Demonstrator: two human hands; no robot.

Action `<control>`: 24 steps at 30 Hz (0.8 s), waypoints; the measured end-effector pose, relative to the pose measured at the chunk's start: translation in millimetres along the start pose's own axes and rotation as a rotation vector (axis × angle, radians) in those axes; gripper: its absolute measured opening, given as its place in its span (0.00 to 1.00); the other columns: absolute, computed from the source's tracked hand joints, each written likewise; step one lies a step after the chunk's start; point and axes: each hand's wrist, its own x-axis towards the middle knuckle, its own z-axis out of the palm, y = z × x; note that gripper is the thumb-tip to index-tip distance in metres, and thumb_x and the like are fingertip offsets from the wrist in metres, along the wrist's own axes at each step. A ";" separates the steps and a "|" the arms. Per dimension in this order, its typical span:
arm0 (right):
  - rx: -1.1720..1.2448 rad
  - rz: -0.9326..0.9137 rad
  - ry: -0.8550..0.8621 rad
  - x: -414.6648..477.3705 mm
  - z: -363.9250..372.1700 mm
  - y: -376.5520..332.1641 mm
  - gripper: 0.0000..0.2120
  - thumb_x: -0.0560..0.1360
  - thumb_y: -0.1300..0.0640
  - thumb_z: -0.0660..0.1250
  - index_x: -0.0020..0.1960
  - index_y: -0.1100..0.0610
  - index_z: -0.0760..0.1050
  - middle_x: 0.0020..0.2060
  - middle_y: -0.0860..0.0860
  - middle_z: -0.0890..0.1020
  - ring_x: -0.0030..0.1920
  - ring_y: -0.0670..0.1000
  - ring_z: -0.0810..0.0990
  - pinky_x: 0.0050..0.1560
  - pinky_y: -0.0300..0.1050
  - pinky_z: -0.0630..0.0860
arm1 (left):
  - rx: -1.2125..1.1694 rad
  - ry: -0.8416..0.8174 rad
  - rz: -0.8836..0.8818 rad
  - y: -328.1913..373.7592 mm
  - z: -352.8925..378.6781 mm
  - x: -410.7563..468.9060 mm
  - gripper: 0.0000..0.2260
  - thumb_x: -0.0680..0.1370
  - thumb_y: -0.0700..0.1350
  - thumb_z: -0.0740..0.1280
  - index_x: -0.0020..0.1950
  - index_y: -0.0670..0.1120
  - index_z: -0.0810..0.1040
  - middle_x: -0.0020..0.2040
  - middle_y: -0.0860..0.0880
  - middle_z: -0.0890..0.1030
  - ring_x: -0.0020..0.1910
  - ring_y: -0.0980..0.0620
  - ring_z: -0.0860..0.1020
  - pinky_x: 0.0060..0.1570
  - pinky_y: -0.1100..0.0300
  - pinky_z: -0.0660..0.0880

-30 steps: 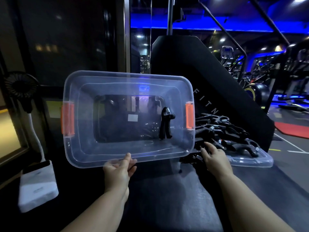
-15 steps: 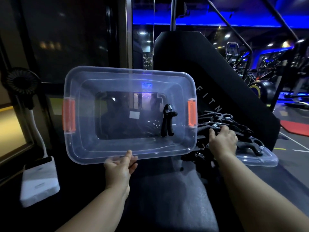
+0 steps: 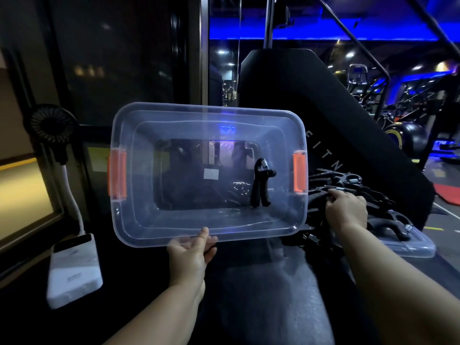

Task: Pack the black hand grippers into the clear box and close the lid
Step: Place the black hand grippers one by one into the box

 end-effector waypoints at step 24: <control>0.029 -0.110 0.041 -45.1 -38.2 28.9 0.08 0.74 0.61 0.66 0.53 0.58 0.79 0.48 0.54 0.72 0.42 0.58 0.74 0.42 0.46 0.69 | 0.022 0.014 -0.002 0.3 -0.4 -2.4 0.10 0.76 0.42 0.69 0.48 0.46 0.67 0.33 0.46 0.84 0.35 0.53 0.84 0.35 0.60 0.76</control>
